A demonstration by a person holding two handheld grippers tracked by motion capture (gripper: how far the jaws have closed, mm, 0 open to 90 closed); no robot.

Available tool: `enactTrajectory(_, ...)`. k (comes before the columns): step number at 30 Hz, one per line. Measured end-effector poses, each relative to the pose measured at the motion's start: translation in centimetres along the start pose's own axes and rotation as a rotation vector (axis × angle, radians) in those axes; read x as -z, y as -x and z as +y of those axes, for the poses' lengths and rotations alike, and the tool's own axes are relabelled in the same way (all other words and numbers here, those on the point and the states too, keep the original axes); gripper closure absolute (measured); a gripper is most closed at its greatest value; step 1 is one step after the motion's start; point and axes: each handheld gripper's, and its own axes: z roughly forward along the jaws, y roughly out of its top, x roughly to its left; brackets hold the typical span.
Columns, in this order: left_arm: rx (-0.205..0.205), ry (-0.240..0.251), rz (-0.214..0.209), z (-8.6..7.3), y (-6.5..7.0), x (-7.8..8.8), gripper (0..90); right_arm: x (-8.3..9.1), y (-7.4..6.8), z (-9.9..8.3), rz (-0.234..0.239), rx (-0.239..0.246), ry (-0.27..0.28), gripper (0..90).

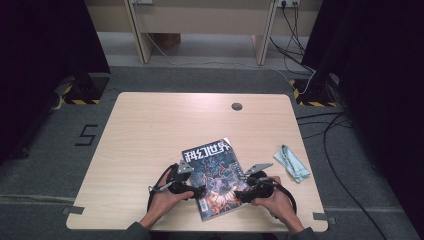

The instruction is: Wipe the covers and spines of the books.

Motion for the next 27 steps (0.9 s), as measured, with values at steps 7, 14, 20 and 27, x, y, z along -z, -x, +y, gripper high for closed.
enactTrajectory(7, 0.019, 0.025, 0.013, 1.0, -1.3, -1.0, 13.7, -0.4, -0.7, 0.5, -0.012, -0.003, 0.002, 29.7)
enactTrajectory(14, -0.022, 0.039, -0.002, 0.8, -1.1, -0.5, 18.2, -0.3, -0.5, 0.3, 0.006, -0.014, 0.027, 28.9)
enactTrajectory(20, -0.058, 0.006, 0.005, -0.2, 0.3, 1.0, 22.3, 0.5, 0.0, -0.2, 0.033, -0.024, 0.054, 30.1)
enactTrajectory(27, -0.045, -0.015, -0.016, -0.7, 0.8, 1.2, 25.5, 1.3, -0.9, -1.4, 0.025, 0.036, 0.046, 35.5)
